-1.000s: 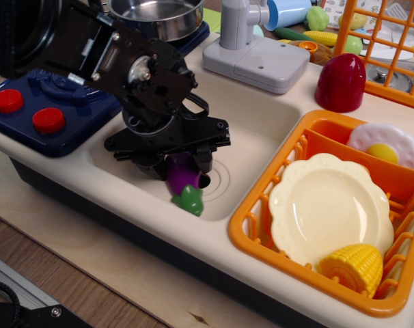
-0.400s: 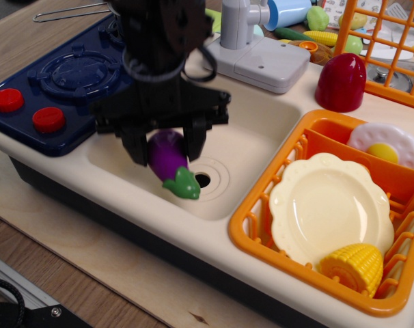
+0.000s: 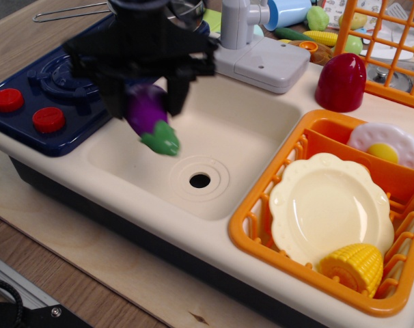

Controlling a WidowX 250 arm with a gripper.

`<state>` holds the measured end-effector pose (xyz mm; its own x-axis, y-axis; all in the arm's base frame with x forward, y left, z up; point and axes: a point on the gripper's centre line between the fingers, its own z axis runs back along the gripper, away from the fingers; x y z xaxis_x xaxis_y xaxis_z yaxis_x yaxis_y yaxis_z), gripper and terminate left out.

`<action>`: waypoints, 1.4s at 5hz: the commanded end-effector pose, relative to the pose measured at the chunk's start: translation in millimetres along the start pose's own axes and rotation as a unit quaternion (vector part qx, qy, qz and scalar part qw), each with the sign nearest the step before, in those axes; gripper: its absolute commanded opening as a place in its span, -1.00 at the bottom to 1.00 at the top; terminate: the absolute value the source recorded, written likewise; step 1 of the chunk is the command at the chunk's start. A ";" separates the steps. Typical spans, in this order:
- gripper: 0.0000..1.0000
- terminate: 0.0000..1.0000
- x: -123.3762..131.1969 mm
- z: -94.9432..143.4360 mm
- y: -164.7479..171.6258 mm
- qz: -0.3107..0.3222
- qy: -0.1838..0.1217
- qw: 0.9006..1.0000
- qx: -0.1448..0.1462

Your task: Put eggplant into pan

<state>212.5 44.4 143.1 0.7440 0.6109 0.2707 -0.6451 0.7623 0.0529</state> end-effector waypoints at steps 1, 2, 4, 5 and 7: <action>-1.00 -1.00 49.5 23.1 30.8 -0.053 -0.079 0.995 -0.014; -1.00 -1.00 83.8 20.9 34.1 -0.088 -0.102 0.990 -0.032; -1.00 -1.00 131.4 24.1 12.3 -0.155 -0.128 0.978 -0.060; -1.00 -1.00 150.7 27.7 1.8 -0.184 -0.119 0.973 -0.075; 1.00 -1.00 171.0 18.4 2.9 -0.229 -0.125 0.960 -0.098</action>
<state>330.9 145.1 187.8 0.8833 0.1744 0.4353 -0.2055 0.9783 0.0250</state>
